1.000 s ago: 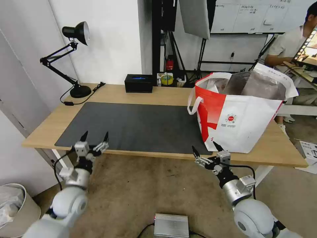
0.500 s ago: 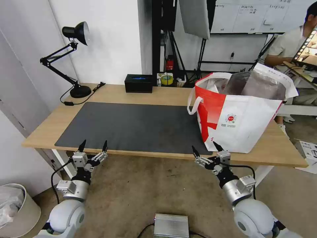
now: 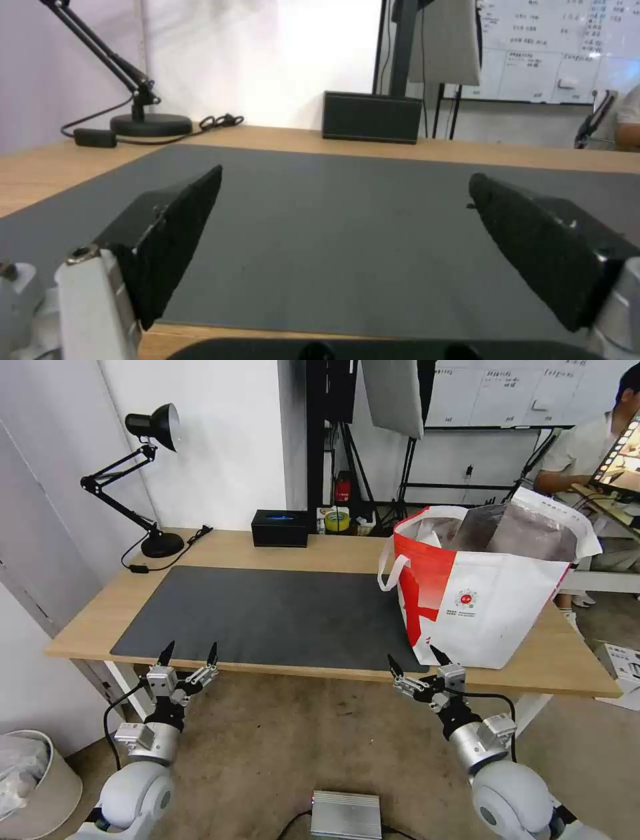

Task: Pick up the trash from the table and place it into the takeout bag.

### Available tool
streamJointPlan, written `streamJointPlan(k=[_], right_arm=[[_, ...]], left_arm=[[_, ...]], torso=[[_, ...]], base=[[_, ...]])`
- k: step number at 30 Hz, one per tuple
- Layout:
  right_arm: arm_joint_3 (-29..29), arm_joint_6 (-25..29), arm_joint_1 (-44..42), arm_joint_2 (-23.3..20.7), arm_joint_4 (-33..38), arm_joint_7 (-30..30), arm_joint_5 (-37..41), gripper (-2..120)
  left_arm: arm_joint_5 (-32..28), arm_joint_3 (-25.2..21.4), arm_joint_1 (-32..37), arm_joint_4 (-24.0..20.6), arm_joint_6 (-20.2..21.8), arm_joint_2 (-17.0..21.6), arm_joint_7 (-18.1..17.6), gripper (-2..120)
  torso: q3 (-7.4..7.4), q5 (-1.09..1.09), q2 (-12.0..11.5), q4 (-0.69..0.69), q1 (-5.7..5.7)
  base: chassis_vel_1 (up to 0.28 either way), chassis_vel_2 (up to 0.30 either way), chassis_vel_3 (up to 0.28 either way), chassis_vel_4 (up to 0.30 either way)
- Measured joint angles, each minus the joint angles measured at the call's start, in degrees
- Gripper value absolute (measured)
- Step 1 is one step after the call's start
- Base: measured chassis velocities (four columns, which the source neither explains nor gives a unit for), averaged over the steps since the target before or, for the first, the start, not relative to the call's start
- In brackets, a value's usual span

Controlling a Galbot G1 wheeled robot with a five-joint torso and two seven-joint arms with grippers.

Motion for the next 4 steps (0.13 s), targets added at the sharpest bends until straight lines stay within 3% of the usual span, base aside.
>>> streamJointPlan(k=[4], right_arm=[[0.00, 0.00, 0.00, 0.00, 0.00, 0.00, 0.00, 100]], left_arm=[[-0.03, 0.03, -0.04, 0.00, 0.01, 0.02, -0.01, 100]], torso=[[0.00, 0.00, 0.00, 0.00, 0.00]], base=[[0.000, 0.000, 0.000, 0.000]])
